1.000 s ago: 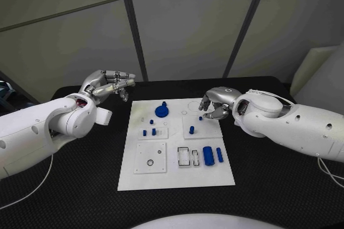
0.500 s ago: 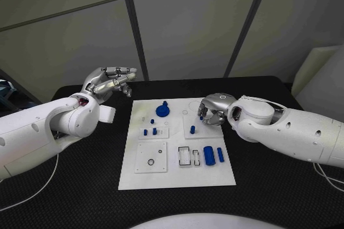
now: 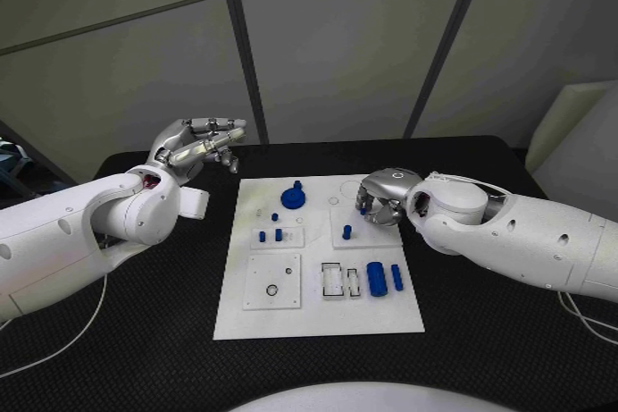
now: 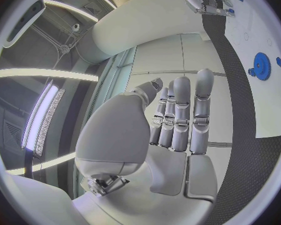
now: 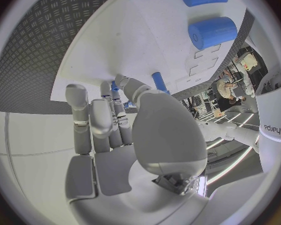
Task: Assemble the parts on the task board
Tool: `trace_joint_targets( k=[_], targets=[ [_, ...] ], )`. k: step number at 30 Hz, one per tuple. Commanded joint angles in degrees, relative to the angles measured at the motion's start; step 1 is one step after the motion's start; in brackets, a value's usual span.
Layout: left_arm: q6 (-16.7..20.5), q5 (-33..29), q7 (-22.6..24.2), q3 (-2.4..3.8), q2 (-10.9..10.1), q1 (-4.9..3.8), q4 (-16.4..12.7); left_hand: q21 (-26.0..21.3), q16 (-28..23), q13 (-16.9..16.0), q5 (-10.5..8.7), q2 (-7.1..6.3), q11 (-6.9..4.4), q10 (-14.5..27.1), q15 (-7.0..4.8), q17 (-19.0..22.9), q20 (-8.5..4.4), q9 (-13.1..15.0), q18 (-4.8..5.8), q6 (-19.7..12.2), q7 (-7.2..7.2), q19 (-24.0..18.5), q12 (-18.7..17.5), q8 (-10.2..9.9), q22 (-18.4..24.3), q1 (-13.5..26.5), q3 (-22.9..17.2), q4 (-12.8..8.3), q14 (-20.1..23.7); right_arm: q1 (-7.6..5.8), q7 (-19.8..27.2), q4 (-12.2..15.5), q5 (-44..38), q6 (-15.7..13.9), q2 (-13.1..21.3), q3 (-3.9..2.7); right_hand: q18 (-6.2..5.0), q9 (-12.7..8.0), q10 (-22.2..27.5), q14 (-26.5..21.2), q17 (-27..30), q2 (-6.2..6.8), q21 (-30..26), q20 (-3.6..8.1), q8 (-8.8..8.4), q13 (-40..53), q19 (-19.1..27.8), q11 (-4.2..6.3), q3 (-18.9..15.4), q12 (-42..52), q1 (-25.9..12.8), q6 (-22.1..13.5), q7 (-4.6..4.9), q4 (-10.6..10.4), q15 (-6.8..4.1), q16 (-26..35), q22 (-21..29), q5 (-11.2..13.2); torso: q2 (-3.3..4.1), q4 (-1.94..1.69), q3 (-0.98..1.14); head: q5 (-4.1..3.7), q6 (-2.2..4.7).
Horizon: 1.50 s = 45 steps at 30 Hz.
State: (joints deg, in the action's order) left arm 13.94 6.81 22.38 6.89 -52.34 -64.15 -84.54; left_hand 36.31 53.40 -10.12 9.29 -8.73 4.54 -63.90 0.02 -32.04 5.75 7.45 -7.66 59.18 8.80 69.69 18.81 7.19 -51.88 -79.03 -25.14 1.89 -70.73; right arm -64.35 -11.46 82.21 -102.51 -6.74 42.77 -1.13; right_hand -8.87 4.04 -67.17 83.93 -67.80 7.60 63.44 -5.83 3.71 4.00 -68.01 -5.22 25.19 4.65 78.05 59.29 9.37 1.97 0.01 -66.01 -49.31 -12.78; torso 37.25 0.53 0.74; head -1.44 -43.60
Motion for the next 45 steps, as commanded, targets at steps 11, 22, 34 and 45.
trace_joint_targets(
  k=[11, 22, 34, 45],
  targets=[
    [-0.5, -0.6, 0.9, 0.03, 0.2, -0.06, 0.3, -0.4, -0.3, -0.1, -0.36, 0.6, 0.05, 0.6, 0.07, 0.1, 0.01, -0.1, -2.61, 0.3, 0.05, -0.4, 0.5, 0.2, 0.3, -0.1, 0.4, -0.1, 0.4, 0.36, -0.1, -0.8, -0.7, -1.1, -0.9, 0.16, 1.55, 0.8, -4.4, 3.5, -1.3, -3.01, 3.5, 0.44, 1.85, 0.6, -2.2, 1.23, 2.3, 1.1, 1.0, 4.6, -1.21, -0.2, -0.79, -2.9, -4.2, 1.8, -0.04, 0.01, 0.0, -0.06, -0.38],
    [-0.6, -0.6, 0.8, 0.02, 0.5, -0.05, 0.6, -0.4, -0.3, -0.1, -0.36, 0.62, 0.06, 0.6, 0.07, 0.2, 0.01, -0.1, -2.62, 0.3, 0.06, -0.4, 0.5, 0.2, 0.3, -0.2, 0.4, -0.1, 0.4, 0.54, -0.4, -0.4, -1.6, -4.3, -1.0, 0.15, 2.01, 1.1, -6.4, 3.5, -1.7, -4.19, 5.6, 0.98, 2.51, 1.1, -3.4, 1.86, 3.0, 1.2, 1.8, 6.4, -1.74, 0.5, -1.3, -4.1, -6.9, 1.8, -0.08, 0.03, 0.0, 0.18, -0.54],
    [-0.6, -0.6, 0.7, 0.02, 0.6, -0.02, 1.1, -0.6, -0.3, -0.1, -0.35, 0.66, 0.05, 0.6, 0.07, 0.3, 0.01, -0.1, -2.63, 0.3, 0.07, -0.5, 0.6, 0.2, 0.4, -0.3, 0.4, -0.2, 0.5, 0.57, 0.4, 2.8, -1.6, -8.8, 1.0, 0.09, 2.27, 1.2, -6.6, 3.5, -1.6, -3.96, 6.5, 1.05, 2.57, 1.2, -4.1, 1.88, 3.1, 1.0, 1.7, 6.7, -1.74, 0.7, -1.34, -4.2, -8.3, 1.7, -0.13, 0.06, -0.01, 0.21, -0.36],
    [-0.8, -0.6, 0.6, 0.01, 0.9, 0.03, 1.6, -0.6, -0.3, -0.1, -0.35, 0.66, 0.05, 0.6, 0.07, 0.3, 0.01, -0.1, -2.63, 0.3, 0.07, -0.5, 0.6, 0.2, 0.4, -0.3, 0.4, -0.2, 0.5, 0.53, 1.0, 9.4, 0.3, -11.8, 4.0, -0.25, 2.37, 1.2, -6.6, 3.5, -1.8, -3.74, 6.9, 1.07, 2.52, 1.2, -4.3, 1.87, 3.0, 0.8, 1.6, 6.7, -1.73, 0.8, -1.34, -4.6, -8.8, 1.7, -0.1, 0.07, -0.03, 0.31, -0.16]
  ],
)
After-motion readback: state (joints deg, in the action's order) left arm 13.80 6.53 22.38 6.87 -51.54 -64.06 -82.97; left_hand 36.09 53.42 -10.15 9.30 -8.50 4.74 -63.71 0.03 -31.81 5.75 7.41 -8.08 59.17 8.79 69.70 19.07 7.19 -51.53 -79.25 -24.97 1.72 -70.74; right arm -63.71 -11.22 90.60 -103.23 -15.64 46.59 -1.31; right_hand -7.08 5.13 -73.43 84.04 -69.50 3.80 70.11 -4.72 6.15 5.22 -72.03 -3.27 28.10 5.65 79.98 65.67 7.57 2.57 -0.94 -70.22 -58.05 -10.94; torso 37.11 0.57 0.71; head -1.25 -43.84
